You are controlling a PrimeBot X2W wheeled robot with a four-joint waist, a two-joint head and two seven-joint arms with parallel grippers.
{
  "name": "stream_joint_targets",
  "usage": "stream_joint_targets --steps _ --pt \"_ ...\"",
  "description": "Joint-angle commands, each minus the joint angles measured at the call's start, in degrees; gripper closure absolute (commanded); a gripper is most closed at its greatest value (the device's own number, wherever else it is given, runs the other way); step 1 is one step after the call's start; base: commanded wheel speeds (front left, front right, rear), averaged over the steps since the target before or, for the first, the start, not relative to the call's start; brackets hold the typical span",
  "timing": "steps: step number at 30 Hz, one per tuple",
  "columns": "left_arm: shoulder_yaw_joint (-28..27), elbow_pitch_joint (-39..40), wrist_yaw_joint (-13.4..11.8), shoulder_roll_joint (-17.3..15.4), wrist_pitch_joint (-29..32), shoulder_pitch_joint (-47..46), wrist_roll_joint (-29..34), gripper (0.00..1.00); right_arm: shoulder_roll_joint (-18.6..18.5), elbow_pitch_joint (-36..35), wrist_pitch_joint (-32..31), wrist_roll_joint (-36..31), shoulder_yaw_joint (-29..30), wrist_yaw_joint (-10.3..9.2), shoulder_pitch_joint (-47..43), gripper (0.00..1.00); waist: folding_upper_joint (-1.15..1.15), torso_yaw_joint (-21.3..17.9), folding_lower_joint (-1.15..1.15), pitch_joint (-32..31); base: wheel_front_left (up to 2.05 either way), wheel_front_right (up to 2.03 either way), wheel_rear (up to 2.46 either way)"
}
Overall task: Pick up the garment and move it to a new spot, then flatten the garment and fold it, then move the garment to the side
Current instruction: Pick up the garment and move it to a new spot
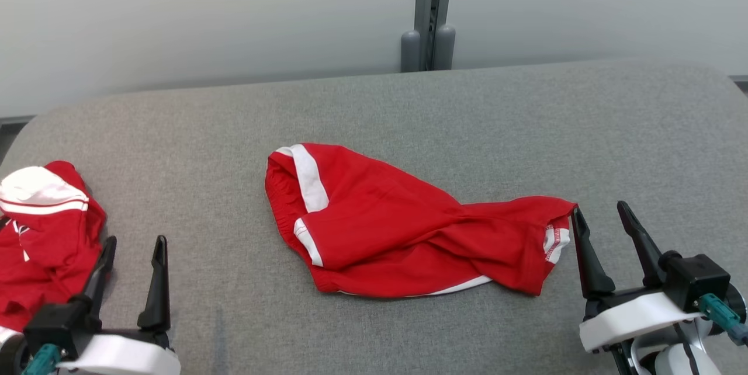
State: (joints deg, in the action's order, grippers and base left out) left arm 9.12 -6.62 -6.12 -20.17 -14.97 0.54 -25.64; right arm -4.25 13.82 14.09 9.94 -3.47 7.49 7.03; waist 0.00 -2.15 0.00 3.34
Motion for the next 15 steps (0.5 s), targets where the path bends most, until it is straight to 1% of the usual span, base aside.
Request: stream_joint_targets --steps 1,5,15 --pt "0.06 0.4 -0.35 -0.25 0.02 1.0 0.34 0.0 -0.43 0.06 -0.37 0.09 0.0 0.01 -0.84 0.0 0.0 -0.41 0.0 -1.13 0.0 0.0 0.0" --pt "0.69 1.51 -1.03 -0.23 0.75 3.66 0.48 0.0 -0.77 0.04 -0.96 0.33 -0.15 0.01 -2.13 0.0 0.0 -0.83 0.0 -2.91 0.0 0.0 0.0" --pt "0.84 3.66 -2.97 -0.1 2.23 6.41 0.05 0.0 -0.79 -1.07 -2.2 0.62 0.17 0.01 -3.37 0.0 0.0 -1.36 0.0 -4.28 0.0 0.0 0.0"
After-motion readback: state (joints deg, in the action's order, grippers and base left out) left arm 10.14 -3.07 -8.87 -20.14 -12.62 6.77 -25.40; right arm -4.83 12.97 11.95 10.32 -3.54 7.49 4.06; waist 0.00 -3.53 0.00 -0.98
